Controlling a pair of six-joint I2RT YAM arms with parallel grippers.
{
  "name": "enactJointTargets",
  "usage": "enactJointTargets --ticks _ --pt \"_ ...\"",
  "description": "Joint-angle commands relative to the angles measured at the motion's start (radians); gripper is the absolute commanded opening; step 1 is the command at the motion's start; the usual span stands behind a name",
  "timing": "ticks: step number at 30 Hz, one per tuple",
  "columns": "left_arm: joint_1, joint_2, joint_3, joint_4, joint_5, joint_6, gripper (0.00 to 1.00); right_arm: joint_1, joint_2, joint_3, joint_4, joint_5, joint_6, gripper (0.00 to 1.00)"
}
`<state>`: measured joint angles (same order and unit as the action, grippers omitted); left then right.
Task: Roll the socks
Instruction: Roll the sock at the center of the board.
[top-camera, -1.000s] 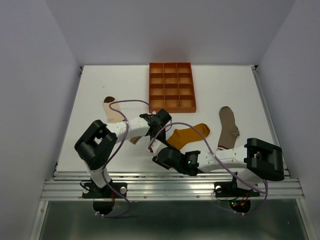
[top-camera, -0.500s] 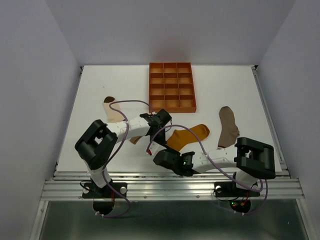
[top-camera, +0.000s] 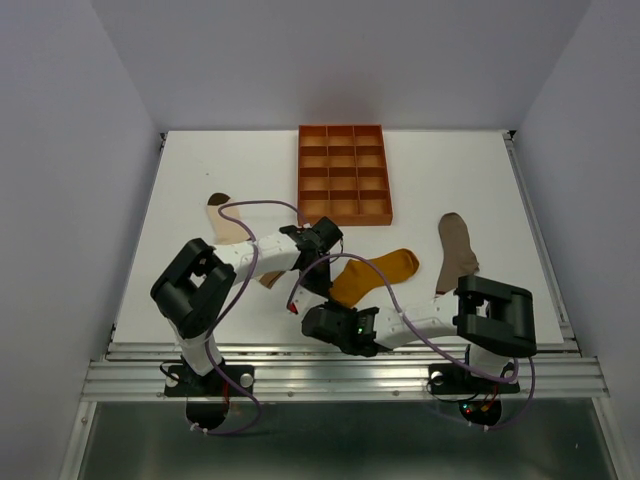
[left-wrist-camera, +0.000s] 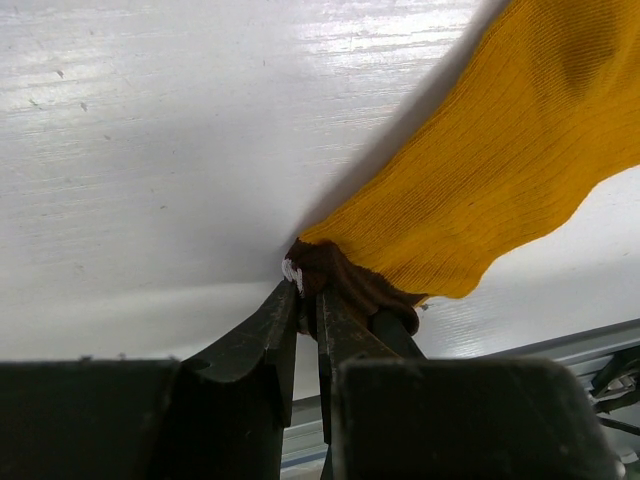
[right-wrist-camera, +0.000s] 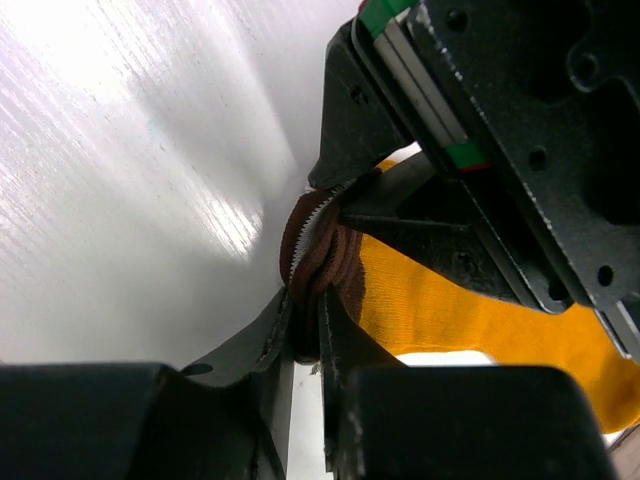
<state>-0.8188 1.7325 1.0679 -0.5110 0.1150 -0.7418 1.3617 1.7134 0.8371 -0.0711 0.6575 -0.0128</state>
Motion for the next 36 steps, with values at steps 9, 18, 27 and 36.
enactJointTargets --ticks 9,18,27,36 --pt "0.017 -0.093 -0.006 -0.021 0.046 0.002 0.48 -0.047 -0.075 -0.048 0.025 -0.166 0.118 0.01" --pt "0.084 -0.195 -0.049 0.04 0.025 -0.014 0.65 -0.176 -0.236 -0.133 0.117 -0.424 0.299 0.01" --pt "0.136 -0.255 -0.114 0.091 0.04 -0.005 0.66 -0.348 -0.288 -0.236 0.255 -0.692 0.462 0.01" --pt "0.148 -0.286 -0.163 0.143 0.081 0.015 0.67 -0.542 -0.256 -0.308 0.402 -0.948 0.62 0.01"
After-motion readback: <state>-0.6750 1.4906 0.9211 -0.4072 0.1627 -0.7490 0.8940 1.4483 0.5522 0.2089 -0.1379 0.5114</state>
